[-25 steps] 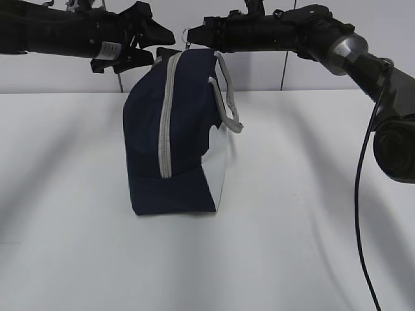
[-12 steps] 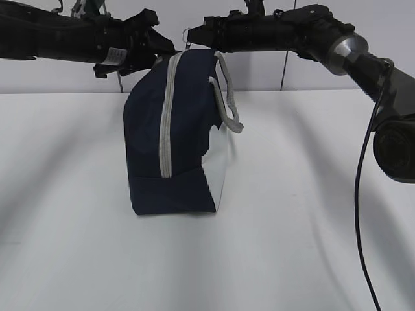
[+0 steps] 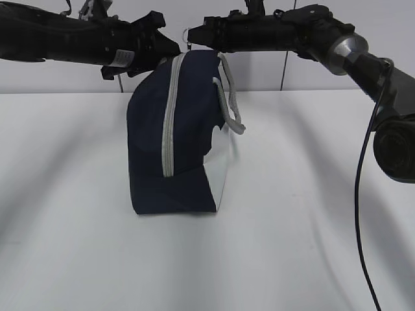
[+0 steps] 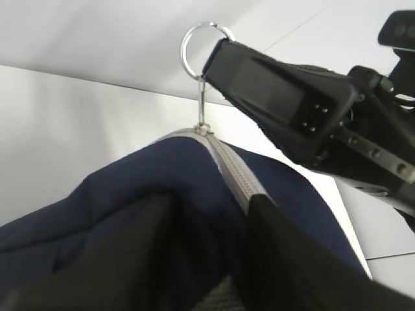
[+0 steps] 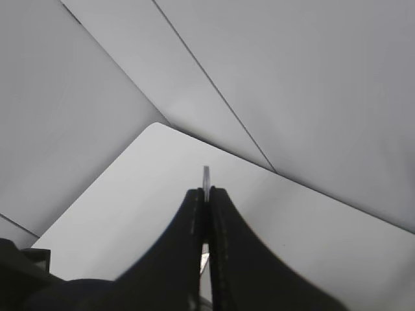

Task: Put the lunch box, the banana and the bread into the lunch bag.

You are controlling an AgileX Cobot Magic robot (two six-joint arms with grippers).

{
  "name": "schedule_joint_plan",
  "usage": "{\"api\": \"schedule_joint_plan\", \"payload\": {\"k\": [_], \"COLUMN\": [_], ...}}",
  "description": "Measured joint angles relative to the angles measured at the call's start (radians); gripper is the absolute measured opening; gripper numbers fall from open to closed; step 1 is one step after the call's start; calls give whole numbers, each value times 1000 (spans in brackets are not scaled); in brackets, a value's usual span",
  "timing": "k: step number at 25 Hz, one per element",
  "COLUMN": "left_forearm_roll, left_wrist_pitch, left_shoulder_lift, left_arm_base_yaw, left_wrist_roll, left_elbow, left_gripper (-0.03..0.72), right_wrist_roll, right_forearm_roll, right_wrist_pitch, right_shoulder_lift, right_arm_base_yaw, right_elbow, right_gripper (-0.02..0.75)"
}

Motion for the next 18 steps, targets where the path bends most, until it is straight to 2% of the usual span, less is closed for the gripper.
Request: {"api": "schedule_joint_plan", "payload": {"k": [5,8,11,18], "left_forearm_roll": [1,2,9,39], "left_wrist_pitch": [0,2,22,75], "left_shoulder_lift": [4,4,4,-4], "left_arm_base_yaw": [0,0,0,4], "left_wrist_roll": [0,0,0,46], "left_elbow": [-4,-4,-9,-17], "left_gripper": [114,51,22,15], "right_wrist_roll": [0,0,0,28], "right_forearm_roll": [0,0,0,0], "right_wrist_pitch": [0,2,2,-8], "right_shoulder_lift": [0,0,0,0], "right_arm_base_yaw": [0,0,0,-8], "right_elbow": [0,0,0,0], "right_gripper": [-16,-16,-16,-16]}}
